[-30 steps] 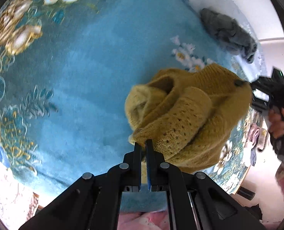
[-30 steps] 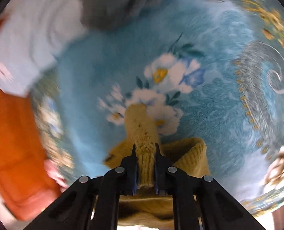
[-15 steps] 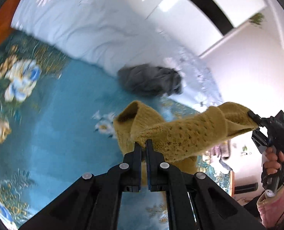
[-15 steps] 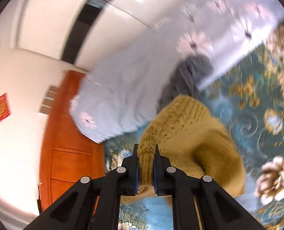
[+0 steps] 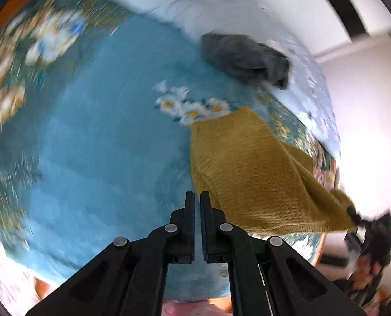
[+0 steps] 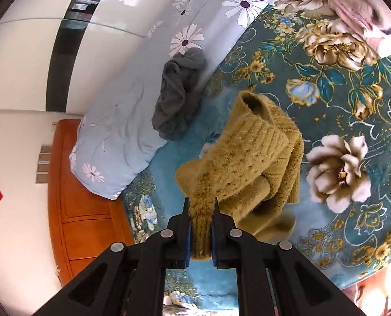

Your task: Fold clothes

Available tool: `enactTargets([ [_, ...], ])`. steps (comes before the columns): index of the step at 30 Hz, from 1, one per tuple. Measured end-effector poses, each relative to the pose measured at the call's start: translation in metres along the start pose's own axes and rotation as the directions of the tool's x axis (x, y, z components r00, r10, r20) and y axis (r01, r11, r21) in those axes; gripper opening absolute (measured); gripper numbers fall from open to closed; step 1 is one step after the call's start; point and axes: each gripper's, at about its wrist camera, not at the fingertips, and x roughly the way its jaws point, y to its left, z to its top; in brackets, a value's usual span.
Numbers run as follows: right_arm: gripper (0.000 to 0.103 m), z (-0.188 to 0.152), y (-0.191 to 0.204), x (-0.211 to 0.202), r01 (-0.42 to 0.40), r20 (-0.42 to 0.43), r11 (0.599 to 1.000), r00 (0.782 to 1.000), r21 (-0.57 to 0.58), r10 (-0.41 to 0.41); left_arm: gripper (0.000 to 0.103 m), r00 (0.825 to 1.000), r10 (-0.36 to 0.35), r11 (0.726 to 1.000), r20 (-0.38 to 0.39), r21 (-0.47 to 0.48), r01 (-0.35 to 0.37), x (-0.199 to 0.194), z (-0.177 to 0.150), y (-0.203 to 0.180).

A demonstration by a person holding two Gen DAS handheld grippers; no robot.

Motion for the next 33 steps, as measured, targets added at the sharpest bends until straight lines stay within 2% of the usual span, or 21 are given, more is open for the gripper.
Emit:
enactTargets([
  [2, 0.012, 0.001, -0.004, 0.000, -0.009, 0.003, 1.000, 1.000, 0.015, 0.009, 0.004, 0.996, -0.054, 0.989, -0.069, -0.144, 0.044, 0.015, -0.009, 0.014],
  [3, 0.012, 0.000, -0.007, 0.001, -0.007, 0.002, 1.000, 1.000, 0.018, 0.007, 0.006, 0.991, -0.091, 0.973, -0.101, -0.219, 0.067, 0.025, -0.015, 0.019],
  [5, 0.012, 0.001, -0.010, 0.004, 0.004, 0.003, 1.000, 1.000, 0.018, -0.004, 0.013, 0.978, -0.157, 0.937, -0.140, -0.333, 0.103, 0.043, -0.029, 0.024],
  [6, 0.012, 0.002, -0.010, 0.005, 0.011, 0.004, 1.000, 1.000, 0.017, -0.011, 0.024, 0.969, -0.195, 0.918, -0.150, -0.376, 0.126, 0.055, -0.037, 0.024],
  [7, 0.012, 0.004, -0.010, 0.006, 0.018, 0.005, 1.000, 1.000, 0.015, -0.018, 0.039, 0.961, -0.227, 0.900, -0.159, -0.412, 0.144, 0.066, -0.044, 0.022],
  [9, 0.012, 0.006, -0.007, 0.010, 0.027, 0.003, 1.000, 1.000, 0.009, -0.027, 0.052, 0.949, -0.260, 0.874, -0.177, -0.460, 0.154, 0.086, -0.056, 0.014],
  [14, 0.012, 0.014, 0.009, 0.020, 0.045, -0.019, 0.998, 0.999, -0.044, -0.046, 0.059, 0.912, -0.343, 0.806, -0.225, -0.570, 0.162, 0.144, -0.096, -0.007],
  [18, 0.012, 0.015, 0.019, 0.026, 0.051, -0.044, 0.994, 0.998, -0.094, -0.055, 0.071, 0.888, -0.429, 0.670, -0.163, -0.717, 0.192, 0.177, -0.126, -0.013],
  [20, 0.012, 0.016, 0.020, 0.025, 0.051, -0.054, 0.993, 0.997, -0.110, -0.057, 0.072, 0.883, -0.452, 0.603, -0.128, -0.773, 0.197, 0.193, -0.138, -0.016],
  [23, 0.012, 0.018, 0.017, 0.021, 0.054, -0.064, 0.992, 0.996, -0.119, -0.061, 0.070, 0.875, -0.475, 0.543, -0.099, -0.815, 0.203, 0.208, -0.151, -0.028],
  [24, 0.012, 0.018, 0.015, 0.018, 0.055, -0.066, 0.991, 0.996, -0.121, -0.063, 0.054, 0.874, -0.477, 0.543, -0.091, -0.813, 0.211, 0.209, -0.153, -0.034],
  [25, 0.012, 0.019, 0.013, 0.015, 0.056, -0.068, 0.991, 0.996, -0.126, -0.064, 0.027, 0.882, -0.463, 0.564, -0.089, -0.797, 0.216, 0.206, -0.152, -0.040],
  [26, 0.012, 0.020, 0.011, 0.012, 0.057, -0.069, 0.990, 0.995, -0.131, -0.066, 0.016, 0.896, -0.436, 0.595, -0.087, -0.774, 0.214, 0.198, -0.148, -0.044],
  [29, 0.012, 0.021, 0.002, 0.003, 0.051, -0.070, 0.990, 0.996, -0.128, -0.060, 0.012, 0.931, -0.359, 0.678, -0.066, -0.704, 0.212, 0.173, -0.136, -0.055],
  [31, 0.012, 0.019, -0.010, 0.001, 0.044, -0.083, 0.992, 0.995, -0.120, -0.055, 0.011, 0.944, -0.331, 0.704, 0.018, -0.662, 0.259, 0.141, -0.124, -0.052],
  [33, 0.013, 0.016, -0.023, 0.002, 0.042, -0.101, 0.992, 0.993, -0.115, -0.054, 0.010, 0.951, -0.289, 0.747, 0.110, -0.595, 0.296, 0.103, -0.112, -0.046],
])
